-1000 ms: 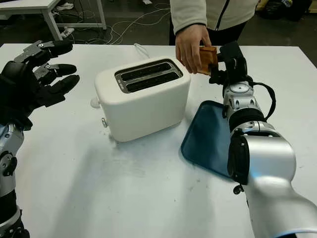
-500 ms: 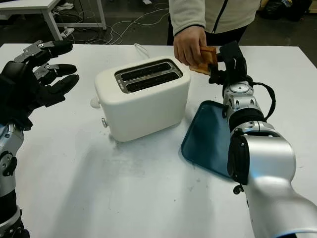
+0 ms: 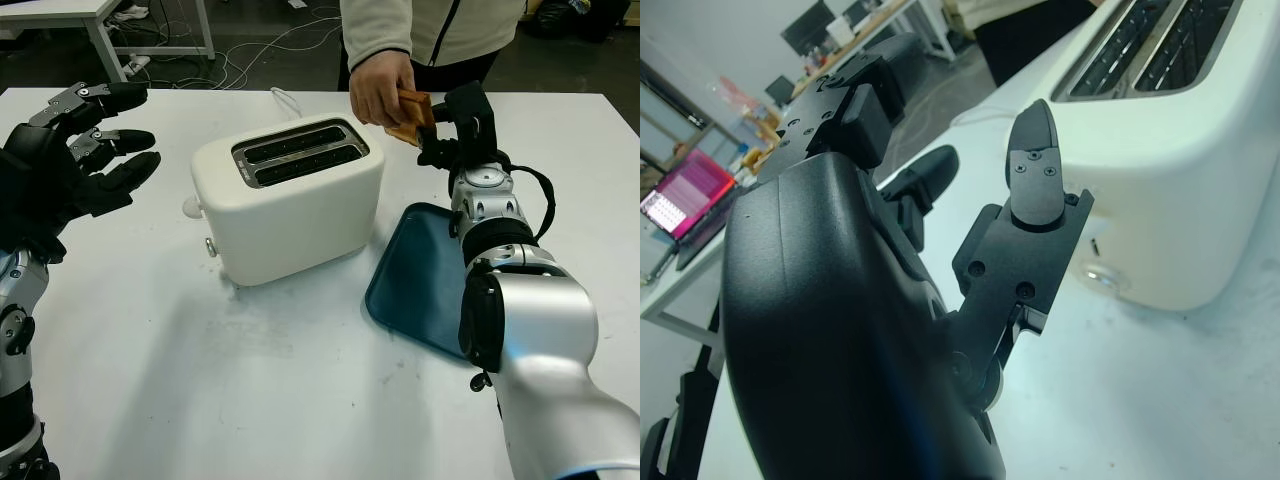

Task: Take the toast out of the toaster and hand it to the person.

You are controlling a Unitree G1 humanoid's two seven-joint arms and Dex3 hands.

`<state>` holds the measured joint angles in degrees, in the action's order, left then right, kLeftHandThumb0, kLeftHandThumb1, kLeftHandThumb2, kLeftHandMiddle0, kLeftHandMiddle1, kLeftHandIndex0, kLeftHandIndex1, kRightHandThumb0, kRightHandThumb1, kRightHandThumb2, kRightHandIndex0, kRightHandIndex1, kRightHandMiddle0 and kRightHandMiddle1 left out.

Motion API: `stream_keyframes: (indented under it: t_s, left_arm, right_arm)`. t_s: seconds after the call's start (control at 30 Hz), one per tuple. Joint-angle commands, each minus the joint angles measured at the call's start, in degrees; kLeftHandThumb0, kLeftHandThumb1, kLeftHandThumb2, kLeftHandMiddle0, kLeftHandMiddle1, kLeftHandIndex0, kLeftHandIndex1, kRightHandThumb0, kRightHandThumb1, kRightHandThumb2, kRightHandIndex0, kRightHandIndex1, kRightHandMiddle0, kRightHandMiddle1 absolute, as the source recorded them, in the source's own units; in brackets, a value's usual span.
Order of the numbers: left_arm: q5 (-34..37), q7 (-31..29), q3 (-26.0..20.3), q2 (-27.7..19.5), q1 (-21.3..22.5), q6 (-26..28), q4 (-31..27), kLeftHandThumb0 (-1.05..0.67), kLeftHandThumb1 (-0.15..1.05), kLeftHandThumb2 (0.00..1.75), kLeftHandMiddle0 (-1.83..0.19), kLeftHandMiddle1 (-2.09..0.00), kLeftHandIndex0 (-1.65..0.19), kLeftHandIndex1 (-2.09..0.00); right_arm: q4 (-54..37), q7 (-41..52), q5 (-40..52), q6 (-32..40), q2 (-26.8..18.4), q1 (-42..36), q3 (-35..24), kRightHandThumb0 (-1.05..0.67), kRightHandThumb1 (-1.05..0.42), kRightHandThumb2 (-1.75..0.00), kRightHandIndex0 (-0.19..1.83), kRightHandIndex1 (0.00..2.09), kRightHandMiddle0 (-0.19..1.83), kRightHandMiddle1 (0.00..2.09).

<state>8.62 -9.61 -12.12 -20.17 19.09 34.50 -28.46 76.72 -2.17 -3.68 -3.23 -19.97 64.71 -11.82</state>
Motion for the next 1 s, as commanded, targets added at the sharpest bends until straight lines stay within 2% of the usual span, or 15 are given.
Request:
stream_keyframes:
  t_s: [0.0,0.13,0.2,0.23,0.3,0.33,0.4,0.5,0.57,0.73,0.83,0.97]
  left_arm:
    - [0.38,-0.15,0.03,-0.08,0.2,-0.54,0.12,-0.16,0.67,0.57,-0.16,-0.99,-0.3,-0.6]
    - [0.69,0.21,-0.27,0.12,0.18,0.74,-0.45,-0.16,0.67,0.59,-0.15,-1.0,-0.29,-0.61]
    - [0.56,0.36,-0.28,0.07,-0.03,1.09,-0.79,-0.15,0.67,0.59,-0.15,-1.0,-0.29,-0.61]
    - [0.49,0.43,-0.32,0.07,-0.18,1.15,-0.93,-0.16,0.67,0.59,-0.16,-1.0,-0.29,-0.6]
    - [0.83,0.8,-0.75,0.69,-0.58,1.27,-1.24,-0.15,0.68,0.59,-0.16,-0.99,-0.29,-0.6]
    - [1.09,0.93,-1.01,1.02,-0.78,1.33,-1.4,-0.15,0.68,0.59,-0.16,-0.99,-0.29,-0.6]
    - [1.23,0.98,-1.53,1.47,-1.63,0.44,-1.38,-0.16,0.68,0.58,-0.16,-0.98,-0.28,-0.59]
    - [1.57,0.86,-2.41,2.39,-3.14,-2.18,-0.92,-0.18,0.68,0.58,-0.15,-0.99,-0.28,-0.59]
    - [1.83,1.07,-2.93,3.48,-4.27,-3.84,-0.94,-0.2,0.67,0.57,-0.14,-1.0,-0.28,-0.6]
    - [1.02,2.6,-2.42,5.91,-7.21,-5.51,-3.16,-0.23,0.69,0.55,-0.09,-1.02,-0.25,-0.6]
    - [0.75,3.84,-1.86,7.84,-8.95,-4.76,-5.35,-0.21,0.7,0.54,-0.09,-0.97,-0.26,-0.58]
    - [0.66,5.01,-0.53,10.14,-11.91,-4.12,-8.22,-0.23,0.72,0.54,-0.08,-0.93,-0.24,-0.55]
  right_arm:
    - [-0.81,-1.39,-0.86,-2.21,0.4,0.8,0.74,-0.23,-0.92,-0.36,0.62,1.75,0.33,1.75]
    - [-1.21,-3.43,-1.66,-5.65,0.05,-0.54,1.66,-0.45,-0.92,-0.22,0.66,1.75,0.42,1.75]
    - [-1.61,-4.77,-0.82,-7.51,0.26,-1.38,0.76,-0.5,-0.92,-0.22,0.69,1.65,0.58,1.44]
    - [-1.93,-5.31,-0.54,-8.5,0.37,-1.88,0.48,-0.51,-0.92,-0.22,0.68,1.48,0.62,1.2]
    - [-3.03,-6.23,-1.47,-11.6,0.37,-3.8,1.42,-0.53,-0.92,-0.25,0.6,0.94,0.64,0.6]
    - [-3.72,-6.5,-2.14,-13.08,0.35,-4.9,2.17,-0.52,-0.92,-0.27,0.62,0.67,0.65,0.38]
    - [-6.27,-6.29,-3.13,-16.4,0.42,-8.09,3.77,-0.5,-0.92,-0.31,0.62,0.26,0.62,0.1]
    - [-13.89,-5.55,-3.17,-19.37,1.07,-14.74,5.23,-0.55,-0.92,-0.35,0.55,0.1,0.53,0.01]
    - [-23.9,-2.76,-0.81,-19.36,2.33,-21.89,5.01,-0.61,-0.92,-0.35,0.5,0.05,0.48,0.0]
    - [-57.3,1.33,3.06,-10.71,6.83,-42.9,6.22,-0.62,-0.92,-0.37,0.38,0.0,0.38,0.0]
    - [-69.27,2.39,3.95,-5.95,9.12,-51.12,7.6,-0.63,-0.92,-0.4,0.36,0.01,0.32,0.0]
    - [-78.68,3.88,5.67,-2.07,11.79,-59.16,9.53,-0.69,-0.92,-0.45,0.35,0.0,0.23,0.0]
